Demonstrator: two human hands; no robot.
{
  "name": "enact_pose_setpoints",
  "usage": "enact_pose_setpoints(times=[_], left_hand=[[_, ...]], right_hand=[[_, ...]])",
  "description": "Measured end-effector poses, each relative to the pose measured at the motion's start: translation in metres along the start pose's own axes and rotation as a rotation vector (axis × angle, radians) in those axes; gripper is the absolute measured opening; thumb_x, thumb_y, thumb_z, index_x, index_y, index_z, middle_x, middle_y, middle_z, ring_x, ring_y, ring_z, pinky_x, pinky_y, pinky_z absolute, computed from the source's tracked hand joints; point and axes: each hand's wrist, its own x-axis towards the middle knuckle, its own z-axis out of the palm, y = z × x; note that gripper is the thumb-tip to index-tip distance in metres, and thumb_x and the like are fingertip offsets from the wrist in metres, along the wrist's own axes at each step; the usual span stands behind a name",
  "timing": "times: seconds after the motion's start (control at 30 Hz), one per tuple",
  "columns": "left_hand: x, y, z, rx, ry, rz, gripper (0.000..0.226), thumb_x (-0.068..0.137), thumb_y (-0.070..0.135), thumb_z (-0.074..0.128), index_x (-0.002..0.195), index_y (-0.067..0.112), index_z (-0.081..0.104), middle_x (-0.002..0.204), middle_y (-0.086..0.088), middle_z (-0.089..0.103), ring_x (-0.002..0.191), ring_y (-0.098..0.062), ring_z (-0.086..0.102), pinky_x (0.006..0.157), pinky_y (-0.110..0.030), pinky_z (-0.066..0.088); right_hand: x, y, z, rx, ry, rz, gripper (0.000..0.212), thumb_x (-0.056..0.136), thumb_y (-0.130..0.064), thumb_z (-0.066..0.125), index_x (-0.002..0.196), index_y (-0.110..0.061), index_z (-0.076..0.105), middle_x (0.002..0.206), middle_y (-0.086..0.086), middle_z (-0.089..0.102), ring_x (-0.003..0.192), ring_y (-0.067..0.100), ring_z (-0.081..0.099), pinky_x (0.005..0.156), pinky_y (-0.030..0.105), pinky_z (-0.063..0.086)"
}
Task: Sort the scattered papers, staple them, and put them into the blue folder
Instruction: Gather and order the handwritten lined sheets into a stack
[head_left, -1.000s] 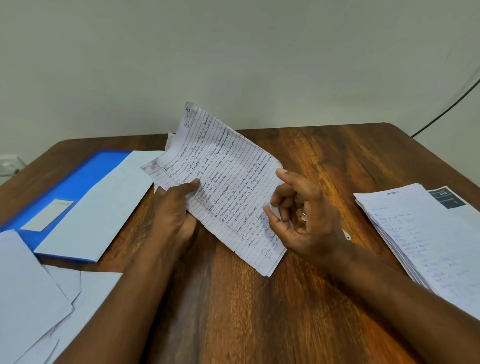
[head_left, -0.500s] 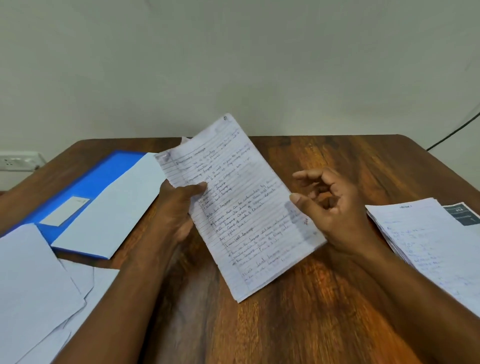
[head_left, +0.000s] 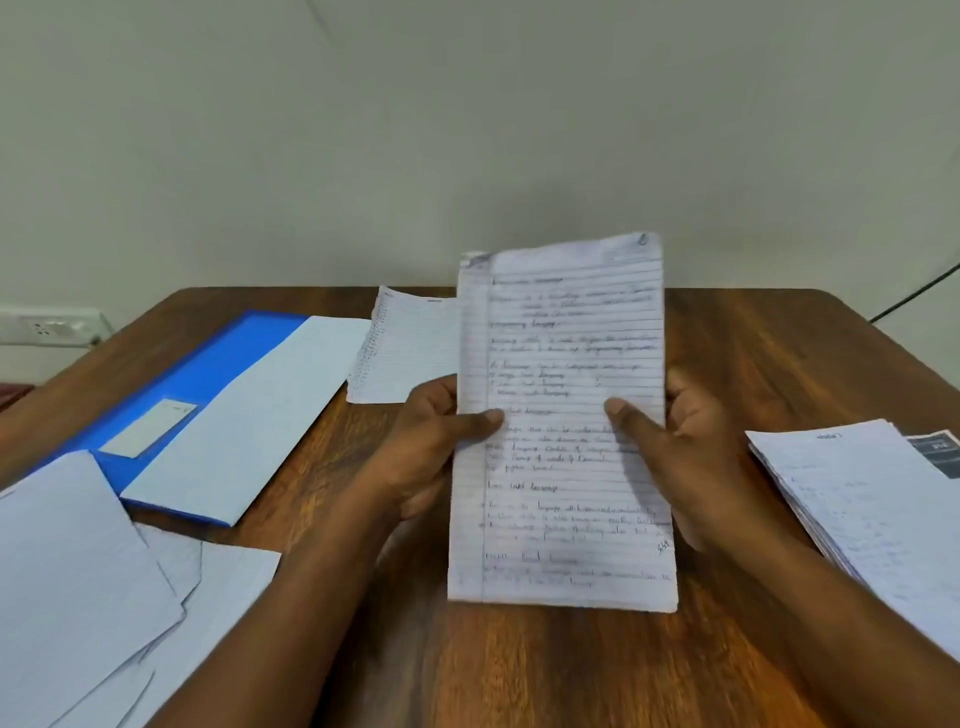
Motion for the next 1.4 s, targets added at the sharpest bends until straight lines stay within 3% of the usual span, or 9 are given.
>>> enact_pose_setpoints(times=[0.17,0.4,0.53,0.67,0.87,1.0,1.13,1.2,1.4], left_hand=[[-0.012,0.000,0.034,0.246,0.030,0.234,0.023,0.097,0.007,0.070,0.119,0.012,0.069,0.116,-0.008,0.079,0.107,-0.028,0.077,0.088,-0.048,0.064],[-0.023,0.005,0.045,0.288,0.166,0.556,0.017,0.100,0.010,0.068,0.112,0.022,0.071,0.111,0.005,0.078,0.110,-0.015,0.074,0.080,-0.029,0.064],[-0.014,-0.006,0.040,0.280,0.197,0.407,0.015,0.101,0.014,0.066,0.114,0.018,0.071,0.107,0.006,0.080,0.104,-0.013,0.076,0.074,-0.023,0.062],[-0.013,-0.007,0.039,0.257,0.179,0.427,0.015,0.102,0.011,0.062,0.114,0.017,0.069,0.108,0.004,0.080,0.104,-0.015,0.077,0.076,-0.027,0.063],[-0.010,-0.013,0.035,0.240,0.191,0.330,0.015,0.103,0.014,0.063,0.114,0.023,0.069,0.105,0.010,0.081,0.100,-0.013,0.078,0.075,-0.026,0.063],[-0.009,-0.012,0.034,0.253,0.177,0.331,0.018,0.103,0.012,0.062,0.112,0.027,0.067,0.104,0.015,0.080,0.101,-0.010,0.077,0.074,-0.026,0.063],[-0.006,-0.015,0.031,0.236,0.176,0.229,0.016,0.102,0.015,0.065,0.116,0.023,0.069,0.112,0.002,0.081,0.105,-0.023,0.078,0.082,-0.040,0.066],[-0.006,-0.011,0.030,0.211,0.152,0.194,0.018,0.101,0.011,0.066,0.117,0.021,0.069,0.113,-0.002,0.080,0.106,-0.024,0.078,0.087,-0.046,0.064],[-0.011,0.010,0.015,0.062,-0.074,-0.082,0.030,0.097,-0.007,0.060,0.122,0.008,0.067,0.119,-0.016,0.077,0.108,-0.035,0.076,0.081,-0.044,0.066]], right_hand=[[-0.004,-0.013,0.005,-0.055,0.170,-0.254,0.027,0.097,-0.011,0.068,0.114,-0.031,0.060,0.106,-0.024,0.075,0.101,0.003,0.073,0.076,0.018,0.059],[-0.011,-0.024,0.013,-0.019,0.159,-0.396,0.030,0.096,-0.012,0.068,0.124,-0.020,0.057,0.117,-0.006,0.073,0.110,0.011,0.071,0.083,0.023,0.060],[-0.001,-0.004,0.009,-0.138,0.053,-0.278,0.029,0.097,-0.019,0.067,0.123,-0.030,0.059,0.116,-0.014,0.075,0.109,0.008,0.072,0.086,0.032,0.063],[0.002,0.004,0.007,-0.129,0.049,-0.332,0.029,0.101,-0.023,0.065,0.129,-0.029,0.057,0.125,0.002,0.072,0.117,0.021,0.070,0.093,0.052,0.060],[0.002,0.013,0.009,-0.210,0.029,-0.264,0.028,0.101,-0.020,0.063,0.121,-0.040,0.057,0.121,-0.005,0.074,0.113,0.013,0.071,0.092,0.048,0.061],[0.000,0.012,0.010,-0.155,0.014,-0.257,0.026,0.103,-0.017,0.061,0.126,-0.030,0.058,0.122,-0.004,0.073,0.113,0.011,0.070,0.087,0.031,0.062],[0.003,0.016,0.009,-0.216,0.012,-0.179,0.024,0.102,-0.014,0.062,0.126,-0.014,0.065,0.116,-0.006,0.076,0.107,0.007,0.072,0.088,0.034,0.063],[0.004,0.015,0.006,-0.188,-0.011,-0.114,0.022,0.102,-0.014,0.063,0.124,-0.016,0.067,0.114,-0.006,0.078,0.107,0.009,0.073,0.088,0.035,0.063],[0.008,-0.009,-0.005,0.095,-0.066,0.045,0.023,0.099,-0.009,0.066,0.121,-0.017,0.068,0.116,-0.002,0.078,0.105,0.020,0.076,0.078,0.029,0.063]])
